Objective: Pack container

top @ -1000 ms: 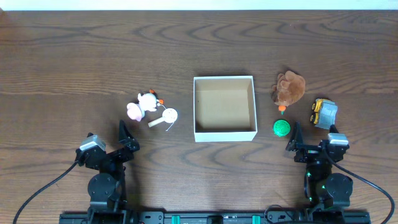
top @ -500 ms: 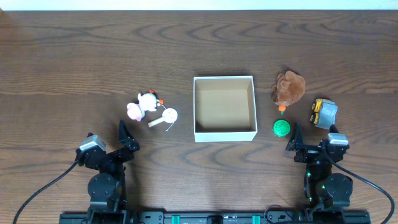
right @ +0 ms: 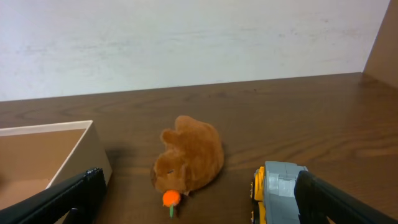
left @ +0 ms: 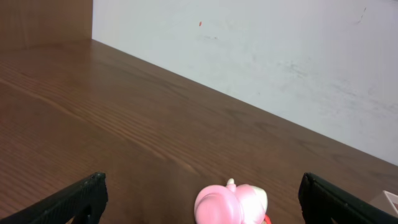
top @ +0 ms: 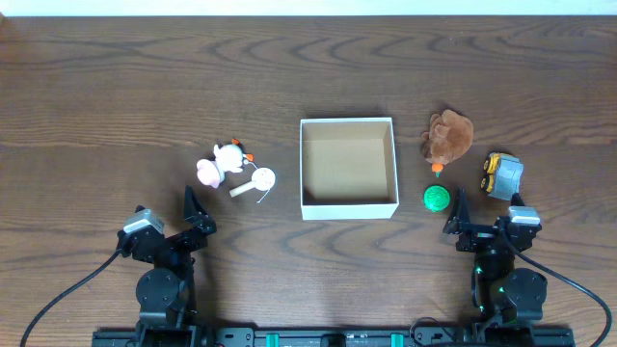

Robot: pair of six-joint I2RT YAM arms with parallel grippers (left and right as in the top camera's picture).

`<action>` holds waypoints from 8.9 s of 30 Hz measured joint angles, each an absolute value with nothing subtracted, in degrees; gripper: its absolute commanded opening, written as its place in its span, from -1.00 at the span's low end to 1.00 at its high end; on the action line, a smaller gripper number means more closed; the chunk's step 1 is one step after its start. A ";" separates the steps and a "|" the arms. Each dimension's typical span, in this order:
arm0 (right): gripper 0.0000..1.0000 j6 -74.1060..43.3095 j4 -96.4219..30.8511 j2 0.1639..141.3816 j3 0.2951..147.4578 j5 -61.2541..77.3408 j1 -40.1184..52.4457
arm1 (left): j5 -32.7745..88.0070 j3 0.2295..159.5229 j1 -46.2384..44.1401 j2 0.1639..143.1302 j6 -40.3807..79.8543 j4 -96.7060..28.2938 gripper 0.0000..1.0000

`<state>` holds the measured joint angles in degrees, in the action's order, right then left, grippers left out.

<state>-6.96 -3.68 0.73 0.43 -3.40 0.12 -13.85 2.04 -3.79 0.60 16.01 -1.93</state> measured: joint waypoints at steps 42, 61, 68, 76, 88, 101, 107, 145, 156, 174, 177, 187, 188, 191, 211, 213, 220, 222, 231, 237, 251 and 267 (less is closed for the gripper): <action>0.98 -1.63 -47.27 81.43 75.64 -9.80 -2.09 | -13.69 1.89 -3.79 0.58 15.97 -1.61 0.96; 0.96 -7.11 -45.12 92.42 80.31 0.27 -2.55 | -13.67 1.89 -3.79 0.58 15.99 -1.63 0.96; 0.89 -10.85 -39.99 94.43 74.72 0.78 -2.07 | -13.67 1.89 -3.79 0.58 15.99 -1.63 0.96; 0.91 -13.43 -31.18 105.10 71.85 0.12 2.59 | -13.67 1.89 -3.79 0.58 15.99 -1.63 0.96; -0.97 -14.70 -28.93 111.46 73.71 -5.30 3.88 | -13.67 1.89 -3.79 0.58 15.99 -1.63 0.96; -0.97 -4.80 -39.16 103.13 80.90 -6.15 10.28 | -13.67 1.89 -3.79 0.58 15.99 -1.61 0.96; -0.97 0.25 -38.54 91.72 85.82 -6.24 18.92 | -13.67 1.89 -3.79 0.58 15.99 -1.61 0.96; -0.98 50.22 -49.93 108.51 84.14 13.69 31.79 | -13.67 1.89 -3.79 0.58 15.99 -1.63 0.96; -0.97 48.47 -48.99 108.66 84.14 13.98 31.77 | -13.67 1.89 -3.79 0.58 15.99 -1.63 0.96; -0.98 50.17 -42.17 108.71 84.14 9.23 31.77 | -13.67 1.89 -3.79 0.58 15.99 -1.63 0.96; -0.98 50.17 -42.17 108.73 84.14 9.17 31.77 | -13.67 1.89 -3.79 0.58 15.99 -1.63 0.96; -0.97 50.24 -36.97 112.75 84.14 9.06 31.75 | -13.67 1.89 -3.79 0.58 15.99 -1.63 0.96; -0.98 50.26 -35.92 113.56 84.14 9.02 31.75 | -13.67 1.89 -3.79 0.58 15.99 -1.63 0.96; -0.97 50.33 -34.35 115.07 84.09 9.02 31.75 | -13.67 1.89 -3.79 0.58 15.99 -1.63 0.96; 0.20 49.06 -32.05 115.35 83.81 8.99 31.75 | -13.67 1.89 -3.79 0.58 15.99 -1.63 0.96; 0.20 49.04 -32.05 115.35 83.81 8.99 31.75 | -13.67 1.89 -3.79 0.58 15.97 -1.63 0.96; 0.27 48.29 -32.08 115.35 83.81 8.99 31.75 | -13.67 1.89 -3.79 0.58 15.99 -1.63 0.96; 0.37 48.12 -32.08 115.35 83.81 8.99 31.75 | -13.67 1.89 -3.79 0.58 15.99 -1.63 0.96; 0.56 47.64 -32.05 115.18 83.81 8.97 31.75 | -13.67 1.89 -3.79 0.58 15.99 -1.63 0.96; 0.66 47.09 -32.16 111.96 83.81 9.04 31.75 | -13.67 1.89 -3.79 0.58 15.99 -1.63 0.96; 0.99 22.00 -42.96 96.64 83.81 -7.81 27.20 | -13.67 1.89 -3.79 0.58 15.97 -1.61 0.96; 0.99 -4.40 -59.42 93.80 83.18 -9.54 -12.08 | -13.67 1.89 -3.79 0.58 15.99 -1.63 0.96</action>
